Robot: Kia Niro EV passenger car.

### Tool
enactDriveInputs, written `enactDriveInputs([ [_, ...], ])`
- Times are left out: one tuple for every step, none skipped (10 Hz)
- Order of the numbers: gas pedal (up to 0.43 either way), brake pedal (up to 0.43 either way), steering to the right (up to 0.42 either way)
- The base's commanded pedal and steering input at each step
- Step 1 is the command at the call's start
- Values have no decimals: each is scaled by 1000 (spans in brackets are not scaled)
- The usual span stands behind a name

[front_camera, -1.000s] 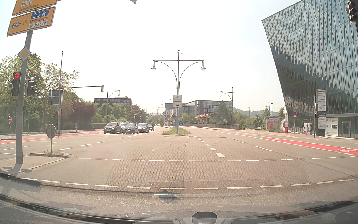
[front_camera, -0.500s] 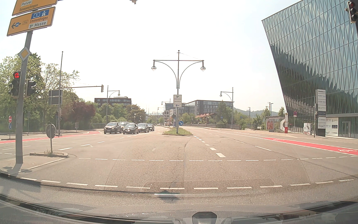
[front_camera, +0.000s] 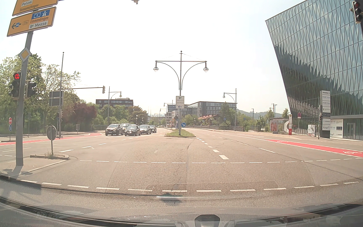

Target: Follow the waypoints while adhering to traffic rules and regulations

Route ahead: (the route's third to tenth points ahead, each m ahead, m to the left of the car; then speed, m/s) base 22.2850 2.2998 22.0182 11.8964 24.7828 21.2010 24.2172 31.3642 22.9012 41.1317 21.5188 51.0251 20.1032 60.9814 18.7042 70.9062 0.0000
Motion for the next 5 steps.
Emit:
enactDriveInputs([
  [0, 287, -2],
  [0, 287, -1],
  [0, 287, -1],
  [0, 287, -1],
  [0, 287, -2],
])
